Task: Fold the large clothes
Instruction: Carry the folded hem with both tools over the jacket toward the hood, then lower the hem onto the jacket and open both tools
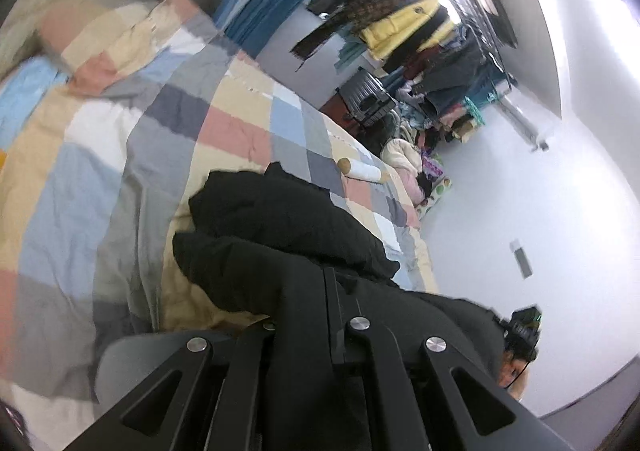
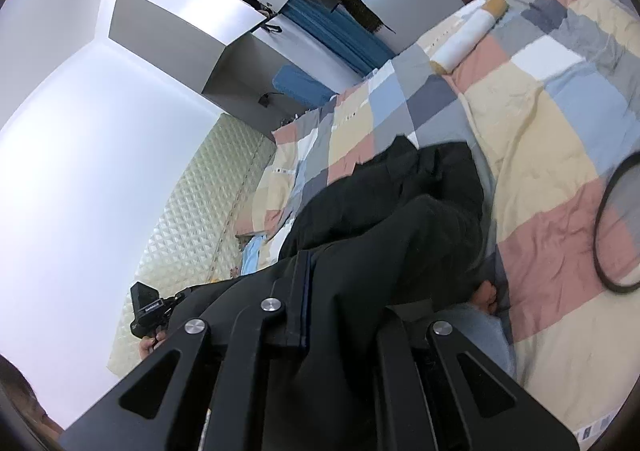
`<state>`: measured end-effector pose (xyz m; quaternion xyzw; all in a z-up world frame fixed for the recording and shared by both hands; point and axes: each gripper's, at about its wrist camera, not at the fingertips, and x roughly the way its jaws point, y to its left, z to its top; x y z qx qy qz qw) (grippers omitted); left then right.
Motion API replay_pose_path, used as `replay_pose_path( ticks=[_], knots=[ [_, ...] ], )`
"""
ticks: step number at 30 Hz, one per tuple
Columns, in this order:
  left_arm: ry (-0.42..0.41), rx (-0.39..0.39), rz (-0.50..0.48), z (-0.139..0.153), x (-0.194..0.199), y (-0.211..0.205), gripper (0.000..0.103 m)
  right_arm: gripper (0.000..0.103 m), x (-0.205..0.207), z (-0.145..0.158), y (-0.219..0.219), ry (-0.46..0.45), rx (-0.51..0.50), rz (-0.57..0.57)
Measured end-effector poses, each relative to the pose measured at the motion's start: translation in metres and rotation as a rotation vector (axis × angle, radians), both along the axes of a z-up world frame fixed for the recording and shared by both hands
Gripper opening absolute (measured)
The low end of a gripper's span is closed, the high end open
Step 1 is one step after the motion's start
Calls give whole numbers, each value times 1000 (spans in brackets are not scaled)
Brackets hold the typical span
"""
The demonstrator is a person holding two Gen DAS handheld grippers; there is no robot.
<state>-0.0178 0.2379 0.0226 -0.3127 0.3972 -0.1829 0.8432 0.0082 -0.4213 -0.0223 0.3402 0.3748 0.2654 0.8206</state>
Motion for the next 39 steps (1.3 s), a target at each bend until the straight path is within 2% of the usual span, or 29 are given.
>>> replay_pose_path(
  ticks=[6, 12, 16, 18, 21, 27, 33, 36, 39],
  knots=[
    [-22, 43, 5, 16, 40, -3, 5, 9, 41, 15, -5, -15, 14, -45],
    [-38, 154, 45, 28, 116, -12, 5, 9, 114, 28, 7, -48, -40, -90],
    [-43, 237, 65, 29, 174, -21, 5, 9, 166, 26, 11, -51, -75, -138],
    [-22, 249, 76, 25, 200, -23, 5, 9, 191, 18, 11, -26, -96, -163],
    [20, 266, 99, 13, 236, -28, 5, 9, 226, 5, 16, 21, -172, -188],
    [71, 347, 125, -21, 299, -40, 7, 9, 279, -25, 26, 56, -323, -193],
    [112, 504, 121, -78, 358, -62, 7, 8, 326, -76, 41, 118, -465, -203],
    [129, 546, 125, -105, 381, -71, 7, 8, 349, -107, 51, 124, -552, -190],
    [135, 560, 127, -123, 399, -77, 7, 8, 362, -130, 56, 123, -581, -187]
  ],
)
